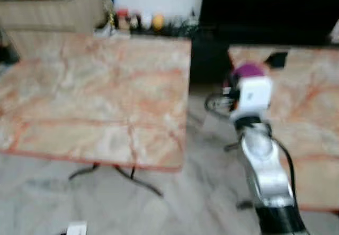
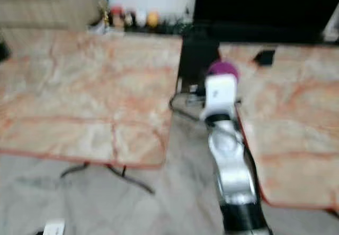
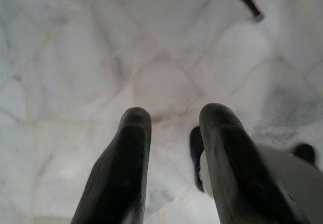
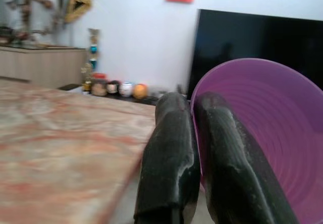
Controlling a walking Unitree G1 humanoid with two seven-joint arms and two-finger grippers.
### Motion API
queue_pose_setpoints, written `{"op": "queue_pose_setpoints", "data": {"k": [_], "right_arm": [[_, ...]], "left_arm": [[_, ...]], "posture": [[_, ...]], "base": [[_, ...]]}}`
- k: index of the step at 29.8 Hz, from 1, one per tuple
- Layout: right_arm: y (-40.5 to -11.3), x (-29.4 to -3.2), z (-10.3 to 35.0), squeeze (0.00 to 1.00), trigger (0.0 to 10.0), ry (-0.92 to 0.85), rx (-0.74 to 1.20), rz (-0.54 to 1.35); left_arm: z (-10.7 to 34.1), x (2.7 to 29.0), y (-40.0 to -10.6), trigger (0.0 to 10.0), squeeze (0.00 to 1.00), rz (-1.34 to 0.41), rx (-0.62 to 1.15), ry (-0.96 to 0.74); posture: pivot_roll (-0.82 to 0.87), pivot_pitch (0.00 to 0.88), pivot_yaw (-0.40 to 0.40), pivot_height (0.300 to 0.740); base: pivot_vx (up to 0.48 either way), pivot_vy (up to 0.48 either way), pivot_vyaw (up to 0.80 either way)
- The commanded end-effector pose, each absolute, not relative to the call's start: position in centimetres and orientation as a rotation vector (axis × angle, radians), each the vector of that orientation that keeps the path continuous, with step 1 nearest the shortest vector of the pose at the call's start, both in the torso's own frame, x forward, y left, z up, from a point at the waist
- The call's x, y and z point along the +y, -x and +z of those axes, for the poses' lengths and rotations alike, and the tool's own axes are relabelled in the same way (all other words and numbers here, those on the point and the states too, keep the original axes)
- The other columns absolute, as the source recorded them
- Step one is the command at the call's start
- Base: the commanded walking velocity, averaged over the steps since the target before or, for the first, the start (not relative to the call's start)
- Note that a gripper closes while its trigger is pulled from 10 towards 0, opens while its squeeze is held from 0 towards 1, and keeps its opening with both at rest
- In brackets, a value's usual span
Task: Setting the table
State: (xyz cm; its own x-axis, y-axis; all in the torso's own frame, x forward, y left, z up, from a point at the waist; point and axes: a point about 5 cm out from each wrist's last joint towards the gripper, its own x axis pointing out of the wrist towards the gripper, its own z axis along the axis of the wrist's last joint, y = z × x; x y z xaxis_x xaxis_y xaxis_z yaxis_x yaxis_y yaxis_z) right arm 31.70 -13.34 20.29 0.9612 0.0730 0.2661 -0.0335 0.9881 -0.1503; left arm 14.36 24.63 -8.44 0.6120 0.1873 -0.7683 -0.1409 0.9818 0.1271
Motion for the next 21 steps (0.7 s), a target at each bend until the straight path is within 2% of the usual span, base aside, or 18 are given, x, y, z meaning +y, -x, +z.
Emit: {"op": "queue_pose_setpoints", "data": {"k": [1, 21], "right_arm": [[-31.82, -14.46, 20.14, 0.0, 10.0, 0.147, -0.256, 0.012], [-31.98, -14.49, 20.41, 0.0, 10.0, 0.147, -0.269, 0.005]], "left_arm": [[-8.67, 23.98, -14.33, 10.0, 0.0, 0.176, 0.905, -0.04], [-8.76, 24.41, -13.79, 10.0, 0.0, 0.181, 0.92, -0.039]], "posture": [[-0.1, 0.0, 0.029, 0.74], [-0.1, 0.0, 0.034, 0.74]], "base": [[0.0, -0.319, -0.41], [0.0, -0.314, 0.0]]}}
